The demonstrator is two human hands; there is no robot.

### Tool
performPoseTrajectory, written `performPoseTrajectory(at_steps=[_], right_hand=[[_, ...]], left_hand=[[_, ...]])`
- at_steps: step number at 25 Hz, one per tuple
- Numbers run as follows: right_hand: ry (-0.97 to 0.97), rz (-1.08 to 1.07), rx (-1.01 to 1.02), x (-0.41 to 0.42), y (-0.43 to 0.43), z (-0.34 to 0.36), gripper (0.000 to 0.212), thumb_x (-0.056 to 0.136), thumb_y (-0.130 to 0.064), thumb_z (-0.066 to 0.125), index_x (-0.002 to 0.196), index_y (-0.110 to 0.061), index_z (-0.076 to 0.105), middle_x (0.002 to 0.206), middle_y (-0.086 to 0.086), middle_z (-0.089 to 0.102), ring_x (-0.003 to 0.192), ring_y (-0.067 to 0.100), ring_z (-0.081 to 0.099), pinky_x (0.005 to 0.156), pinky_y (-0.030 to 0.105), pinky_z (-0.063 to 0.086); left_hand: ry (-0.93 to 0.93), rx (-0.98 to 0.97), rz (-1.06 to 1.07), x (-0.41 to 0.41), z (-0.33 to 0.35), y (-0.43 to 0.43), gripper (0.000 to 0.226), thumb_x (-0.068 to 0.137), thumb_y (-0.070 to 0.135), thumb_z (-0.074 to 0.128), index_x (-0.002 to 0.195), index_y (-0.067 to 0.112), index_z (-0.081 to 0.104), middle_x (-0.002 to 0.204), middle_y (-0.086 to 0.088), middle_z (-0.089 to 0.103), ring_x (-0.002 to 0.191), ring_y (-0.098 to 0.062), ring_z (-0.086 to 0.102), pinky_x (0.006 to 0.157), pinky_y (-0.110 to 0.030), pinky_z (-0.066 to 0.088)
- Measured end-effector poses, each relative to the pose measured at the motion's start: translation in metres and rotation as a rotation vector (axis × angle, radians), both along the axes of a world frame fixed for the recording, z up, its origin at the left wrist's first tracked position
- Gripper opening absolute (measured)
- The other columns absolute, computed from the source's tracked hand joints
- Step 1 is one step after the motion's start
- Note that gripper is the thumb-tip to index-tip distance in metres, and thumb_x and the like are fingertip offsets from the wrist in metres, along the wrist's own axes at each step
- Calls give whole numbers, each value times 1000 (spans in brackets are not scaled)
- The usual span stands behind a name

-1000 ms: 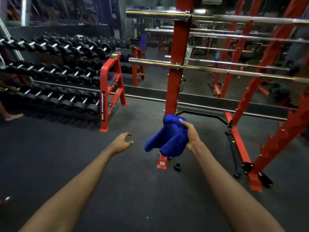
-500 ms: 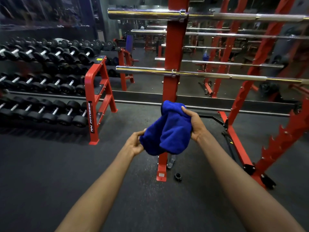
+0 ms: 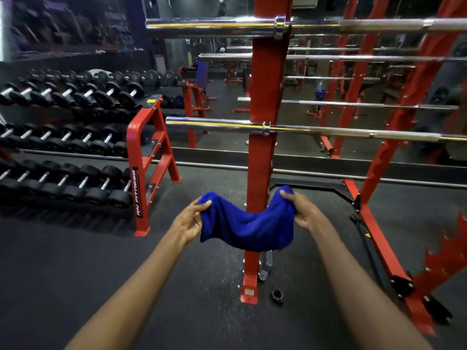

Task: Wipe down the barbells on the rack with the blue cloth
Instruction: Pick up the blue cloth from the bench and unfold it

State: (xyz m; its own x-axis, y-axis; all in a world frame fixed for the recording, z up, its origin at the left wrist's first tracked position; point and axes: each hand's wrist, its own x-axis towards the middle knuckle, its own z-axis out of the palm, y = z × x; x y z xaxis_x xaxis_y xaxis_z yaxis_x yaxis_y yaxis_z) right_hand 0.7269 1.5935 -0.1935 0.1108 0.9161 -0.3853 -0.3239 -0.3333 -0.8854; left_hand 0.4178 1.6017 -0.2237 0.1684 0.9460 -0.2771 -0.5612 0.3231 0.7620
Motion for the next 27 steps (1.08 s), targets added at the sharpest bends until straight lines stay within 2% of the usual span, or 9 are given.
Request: performPoseTrajectory(at_steps=[3,6,10,13,16,19,22,25,27], right_hand=[[-269,-47,2,9,40,-15,18,104,-8,54,90,-12,65,113,21,73,74,18,65,67,31,53],[-34,-129,68,29,72,-8,18,106,-17,52,111,-7,66,106,14,72,80,20,69,70,35,57],[345,-65,-76,46,83,-18,30,105,-27,55,102,-2,72,94,16,77,79,24,77,65,36,64],[151,110,-127,19,82,-36,17,103,-2,52,97,-1,67,83,12,76,68,14,75,64,24,62],[-59,-7,-102,7,97,-26,19,100,4,52,97,-5,69,82,7,71,69,14,66,61,20,56],[202,-233,-44,32,116,2,14,100,-10,59,104,-5,71,79,9,75,77,23,68,70,30,61],[333,-315,-16,40,118,17,27,105,-23,54,99,-1,68,73,14,76,68,24,73,66,36,62],[344,-196,-64,12,117,20,45,104,-13,45,73,2,74,65,16,73,54,23,72,50,32,60],[325,-115,-99,-3,121,12,23,84,-2,54,73,7,71,63,18,70,51,23,70,48,32,58]], left_hand=[[-88,-35,60,6,0,30,43,83,-2,63,125,5,65,108,-15,74,94,-25,74,95,-37,58],[-129,-56,140,-2,1,58,36,93,21,67,125,4,67,119,-19,72,111,-27,69,106,-42,50],[-66,-126,239,-12,-19,75,14,102,11,54,105,8,67,94,-13,76,85,-21,75,73,-34,63],[-8,-191,258,-14,-32,82,34,91,-14,45,94,17,59,82,-10,68,71,-22,68,59,-32,62],[124,-64,167,-24,-23,89,45,92,-15,47,113,22,61,94,-13,65,76,-21,67,64,-29,62],[169,159,97,-54,1,95,69,94,-12,52,143,37,44,116,-17,70,102,-23,70,87,-30,60],[99,151,94,-79,6,104,75,91,-12,56,151,28,35,118,-19,73,106,-20,73,87,-26,60],[-19,-143,-213,-56,-29,100,60,83,22,78,129,1,46,124,-28,68,85,-25,76,72,-30,63],[-77,-329,-317,-21,-72,94,68,89,54,63,121,-3,44,130,-28,64,73,-26,73,61,-31,61]])
